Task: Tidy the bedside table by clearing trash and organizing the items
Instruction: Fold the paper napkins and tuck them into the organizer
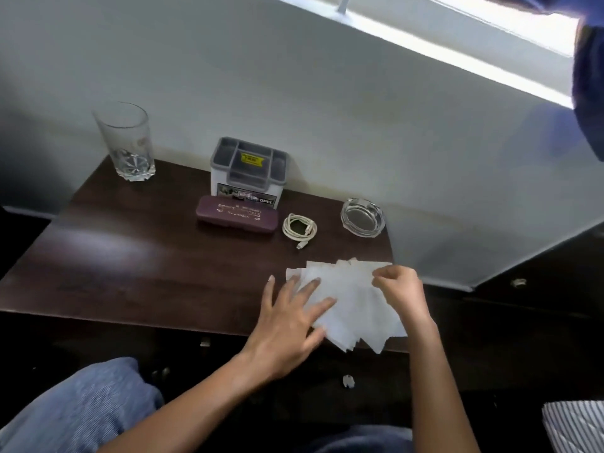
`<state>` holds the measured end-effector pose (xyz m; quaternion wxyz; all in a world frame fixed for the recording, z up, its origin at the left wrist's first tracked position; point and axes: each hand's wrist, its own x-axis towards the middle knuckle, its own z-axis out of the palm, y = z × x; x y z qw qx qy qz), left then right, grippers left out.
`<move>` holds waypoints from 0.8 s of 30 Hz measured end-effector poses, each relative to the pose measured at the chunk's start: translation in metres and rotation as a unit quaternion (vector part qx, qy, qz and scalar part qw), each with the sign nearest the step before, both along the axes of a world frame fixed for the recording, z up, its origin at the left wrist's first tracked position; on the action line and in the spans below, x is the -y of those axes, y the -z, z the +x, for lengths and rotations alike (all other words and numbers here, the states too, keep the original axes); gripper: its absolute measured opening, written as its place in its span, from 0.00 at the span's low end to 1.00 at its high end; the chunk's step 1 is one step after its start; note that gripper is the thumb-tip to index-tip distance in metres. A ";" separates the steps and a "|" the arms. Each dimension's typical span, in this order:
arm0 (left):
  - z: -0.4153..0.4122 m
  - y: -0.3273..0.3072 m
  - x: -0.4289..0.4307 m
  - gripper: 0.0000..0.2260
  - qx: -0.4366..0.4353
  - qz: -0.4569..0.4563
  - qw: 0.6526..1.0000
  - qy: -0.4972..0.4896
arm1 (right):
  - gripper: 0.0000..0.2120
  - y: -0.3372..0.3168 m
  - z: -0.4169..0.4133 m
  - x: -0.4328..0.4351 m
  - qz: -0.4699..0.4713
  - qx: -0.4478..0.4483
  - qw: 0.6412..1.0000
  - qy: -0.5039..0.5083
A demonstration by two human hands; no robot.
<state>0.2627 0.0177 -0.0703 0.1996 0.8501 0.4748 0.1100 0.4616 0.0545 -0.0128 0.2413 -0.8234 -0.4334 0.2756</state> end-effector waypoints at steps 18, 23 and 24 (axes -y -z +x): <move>-0.024 0.003 -0.011 0.34 -0.011 0.000 0.996 -0.088 | 0.14 0.012 -0.027 -0.011 -0.038 0.056 0.993 -0.094; -0.024 0.007 -0.009 0.28 -0.109 -0.068 0.990 -0.058 | 0.16 0.031 -0.043 -0.018 -0.022 0.072 0.991 -0.113; -0.024 0.008 -0.009 0.28 -0.111 -0.073 0.989 -0.057 | 0.15 0.036 -0.046 -0.020 -0.024 0.086 0.988 -0.124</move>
